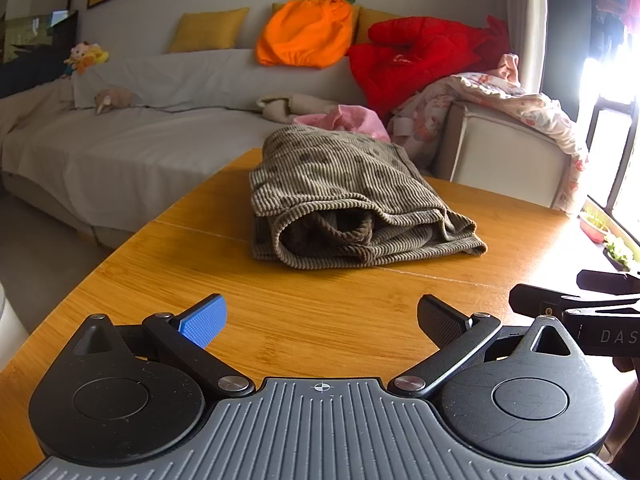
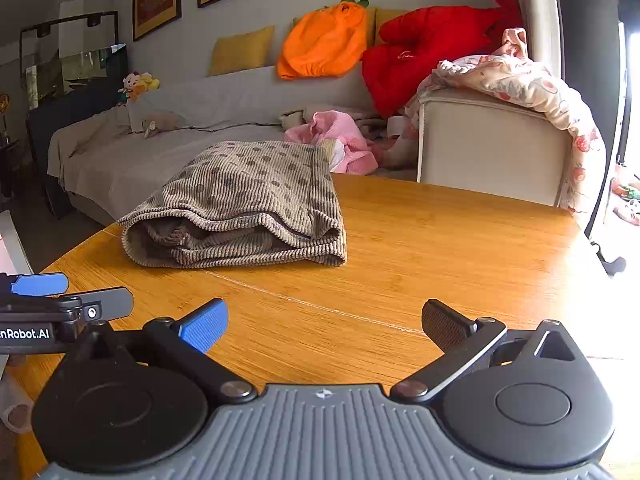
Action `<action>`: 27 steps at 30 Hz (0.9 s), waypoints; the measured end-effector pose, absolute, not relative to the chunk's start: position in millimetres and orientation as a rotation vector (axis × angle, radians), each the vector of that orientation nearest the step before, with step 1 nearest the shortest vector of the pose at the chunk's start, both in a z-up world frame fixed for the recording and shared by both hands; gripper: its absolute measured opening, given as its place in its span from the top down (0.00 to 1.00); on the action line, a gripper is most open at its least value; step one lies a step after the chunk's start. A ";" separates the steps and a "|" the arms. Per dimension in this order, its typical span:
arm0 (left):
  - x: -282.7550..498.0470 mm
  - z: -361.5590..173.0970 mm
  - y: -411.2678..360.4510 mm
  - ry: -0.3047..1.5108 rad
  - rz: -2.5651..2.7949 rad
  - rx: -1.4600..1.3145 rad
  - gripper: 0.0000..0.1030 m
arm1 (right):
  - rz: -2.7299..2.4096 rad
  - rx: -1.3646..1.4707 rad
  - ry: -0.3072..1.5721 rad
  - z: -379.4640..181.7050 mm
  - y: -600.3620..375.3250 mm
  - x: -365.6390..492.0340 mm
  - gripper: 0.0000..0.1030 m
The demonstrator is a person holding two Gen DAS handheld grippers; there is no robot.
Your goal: Fold clothes
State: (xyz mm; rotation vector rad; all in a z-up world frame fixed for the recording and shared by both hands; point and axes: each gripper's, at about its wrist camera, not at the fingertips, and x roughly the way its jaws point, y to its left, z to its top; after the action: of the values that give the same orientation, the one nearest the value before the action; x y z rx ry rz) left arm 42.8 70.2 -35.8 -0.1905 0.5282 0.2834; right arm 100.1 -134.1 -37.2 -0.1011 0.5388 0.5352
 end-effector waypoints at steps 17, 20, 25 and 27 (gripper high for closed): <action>43.6 -37.0 71.2 0.539 0.285 -0.194 0.00 | 0.541 -0.083 0.549 -37.3 -136.7 102.4 0.00; 43.9 -37.2 71.2 0.539 0.285 -0.194 0.00 | 0.542 -0.080 0.550 -37.4 -137.1 102.8 0.00; 43.8 -37.0 71.3 0.541 0.284 -0.195 0.00 | 0.543 -0.075 0.554 -37.5 -137.7 103.8 0.00; 43.5 -37.1 71.3 0.541 0.284 -0.195 0.00 | 0.544 -0.074 0.555 -37.6 -137.7 103.7 0.00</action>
State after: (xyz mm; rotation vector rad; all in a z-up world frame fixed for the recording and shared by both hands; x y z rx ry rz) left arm 43.5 71.3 -37.1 -0.1949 0.5409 0.2837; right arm 103.7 -137.7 -37.6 -0.0741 0.5547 0.5436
